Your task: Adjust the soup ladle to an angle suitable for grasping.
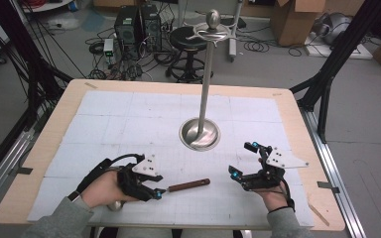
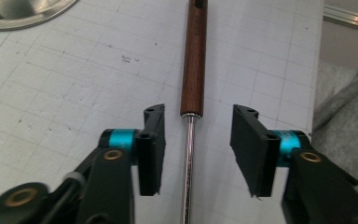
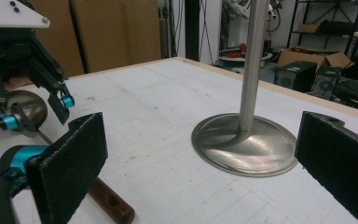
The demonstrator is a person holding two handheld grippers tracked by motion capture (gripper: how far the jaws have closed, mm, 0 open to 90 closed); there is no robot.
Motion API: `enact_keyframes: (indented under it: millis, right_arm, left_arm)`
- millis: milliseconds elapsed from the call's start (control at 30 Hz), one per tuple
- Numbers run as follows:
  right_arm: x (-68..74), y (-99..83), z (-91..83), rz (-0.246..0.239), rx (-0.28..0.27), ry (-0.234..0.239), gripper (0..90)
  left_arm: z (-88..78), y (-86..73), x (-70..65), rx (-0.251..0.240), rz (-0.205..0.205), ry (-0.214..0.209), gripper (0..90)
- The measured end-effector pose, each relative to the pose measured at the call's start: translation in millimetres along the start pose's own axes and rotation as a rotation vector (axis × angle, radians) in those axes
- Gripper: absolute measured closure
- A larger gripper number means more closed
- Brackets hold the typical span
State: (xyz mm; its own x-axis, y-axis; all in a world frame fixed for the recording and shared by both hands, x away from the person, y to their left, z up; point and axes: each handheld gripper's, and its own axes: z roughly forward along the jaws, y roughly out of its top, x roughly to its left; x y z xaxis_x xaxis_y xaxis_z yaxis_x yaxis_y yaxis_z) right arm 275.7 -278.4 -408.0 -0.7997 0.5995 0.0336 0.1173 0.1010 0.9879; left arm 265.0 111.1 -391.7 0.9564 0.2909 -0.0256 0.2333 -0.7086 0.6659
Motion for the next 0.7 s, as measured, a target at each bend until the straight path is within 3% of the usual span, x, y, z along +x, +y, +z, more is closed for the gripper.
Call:
enact_keyframes:
  millis: [133,267,333,433,567,633,700]
  right_arm:
    - [-0.8,0.2,-0.4,-0.005,-0.006,-0.004,1.3]
    - [0.6,0.2,-1.8,-0.002,-0.002,-0.001,1.3]
    - [1.8,-0.1,-4.8,-0.004,-0.004,0.004,1.4]
    - [-0.2,-0.3,-10.4,-0.004,-0.014,0.000,1.4]
    - [-3.4,-1.0,-14.4,0.007,-0.023,-0.010,1.3]
    - [-3.4,-1.0,-14.7,0.008,-0.023,-0.012,1.4]
    - [-3.0,-0.8,-13.5,0.004,-0.020,-0.005,1.4]
  left_arm:
    - [-4.6,-3.7,1.8,0.006,0.009,-0.020,43.0]
    - [-2.7,-6.1,-1.0,0.044,0.053,-0.013,30.3]
    - [-0.8,-6.1,-2.4,0.051,0.062,-0.020,29.5]
    - [2.0,-4.3,-1.6,0.081,0.050,-0.012,23.0]
    - [4.6,-4.0,1.2,0.119,0.034,-0.040,21.3]
    - [6.2,-4.8,2.3,0.149,0.046,-0.039,21.8]
    - [9.1,-5.5,3.8,0.207,0.056,-0.029,22.0]
